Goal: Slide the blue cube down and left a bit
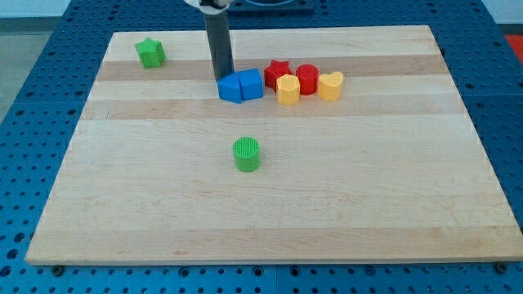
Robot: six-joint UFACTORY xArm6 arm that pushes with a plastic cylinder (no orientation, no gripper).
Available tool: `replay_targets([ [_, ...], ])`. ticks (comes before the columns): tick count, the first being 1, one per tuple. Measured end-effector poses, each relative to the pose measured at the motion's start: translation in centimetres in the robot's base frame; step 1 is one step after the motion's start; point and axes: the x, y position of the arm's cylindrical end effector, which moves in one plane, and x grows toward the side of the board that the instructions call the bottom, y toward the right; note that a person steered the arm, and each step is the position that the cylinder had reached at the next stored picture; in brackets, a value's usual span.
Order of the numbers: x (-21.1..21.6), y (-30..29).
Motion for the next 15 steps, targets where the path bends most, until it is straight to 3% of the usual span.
replay_targets([
  [2, 14.2, 5.8],
  [3, 14.6, 6.2],
  [4, 11.5, 4.1],
  [5, 11.3, 2.8],
  [6, 8.2, 2.0],
  [8, -4.3, -0.5],
  [9, -6.3, -0.3],
  [11, -0.7, 3.5],
  [14, 10.7, 15.4],
  [15, 10.7, 15.8],
])
